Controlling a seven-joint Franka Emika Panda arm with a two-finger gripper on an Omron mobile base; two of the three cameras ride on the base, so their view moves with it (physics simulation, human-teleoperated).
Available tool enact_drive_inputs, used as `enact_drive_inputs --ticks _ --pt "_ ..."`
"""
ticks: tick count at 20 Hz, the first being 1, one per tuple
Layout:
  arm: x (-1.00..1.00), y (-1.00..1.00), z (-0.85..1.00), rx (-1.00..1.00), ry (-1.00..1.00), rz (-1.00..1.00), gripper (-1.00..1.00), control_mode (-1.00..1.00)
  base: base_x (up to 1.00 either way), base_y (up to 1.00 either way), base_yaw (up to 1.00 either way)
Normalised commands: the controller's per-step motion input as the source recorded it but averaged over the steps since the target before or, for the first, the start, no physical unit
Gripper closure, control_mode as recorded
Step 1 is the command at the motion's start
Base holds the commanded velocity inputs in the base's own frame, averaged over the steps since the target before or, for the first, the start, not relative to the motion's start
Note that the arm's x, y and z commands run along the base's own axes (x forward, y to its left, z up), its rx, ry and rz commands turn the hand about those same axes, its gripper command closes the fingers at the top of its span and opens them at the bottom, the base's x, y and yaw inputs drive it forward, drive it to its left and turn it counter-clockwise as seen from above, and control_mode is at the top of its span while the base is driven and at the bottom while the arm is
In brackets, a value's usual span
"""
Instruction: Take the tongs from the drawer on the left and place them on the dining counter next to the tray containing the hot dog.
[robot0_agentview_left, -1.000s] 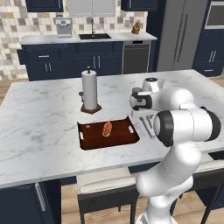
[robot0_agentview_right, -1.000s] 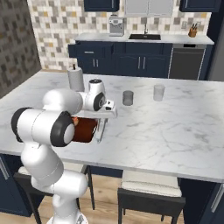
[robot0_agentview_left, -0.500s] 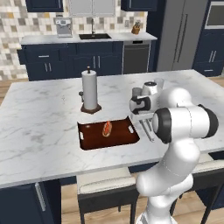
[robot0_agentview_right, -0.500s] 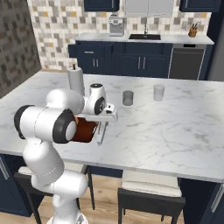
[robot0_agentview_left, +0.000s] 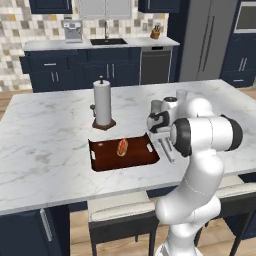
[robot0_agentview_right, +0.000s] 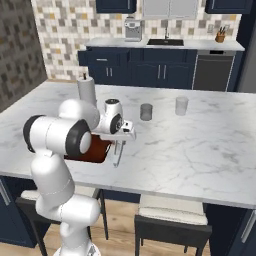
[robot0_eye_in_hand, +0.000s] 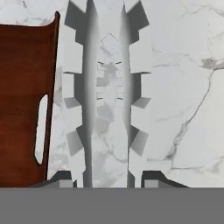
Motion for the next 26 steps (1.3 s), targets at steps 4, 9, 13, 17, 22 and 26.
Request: enact_drive_inputs --ticks 4,9,13,17,22,26 --pt "0.29 0.00 -0.20 0.00 0.00 0.00 1.00 -1.00 0.00 0.00 0.00" --pt "0.35 -0.02 -0.17 0.00 0.00 0.00 1.00 -1.00 0.00 0.00 0.00" --pt "0.31 0.00 -0.21 0.00 -0.01 0.00 1.00 -1.00 0.00 0.00 0.00" --pt "0.07 0.00 -0.21 0.00 -0.05 0.00 1.00 -1.00 0.00 0.00 0.00" --pt "-0.01 0.00 -0.17 0.00 -0.08 -0.02 -1.00 -1.00 0.00 0.00 0.00" --pt "-0.08 -0.01 0.00 0.00 -0.12 -0.07 -1.00 -1.00 0.00 0.00 0.00"
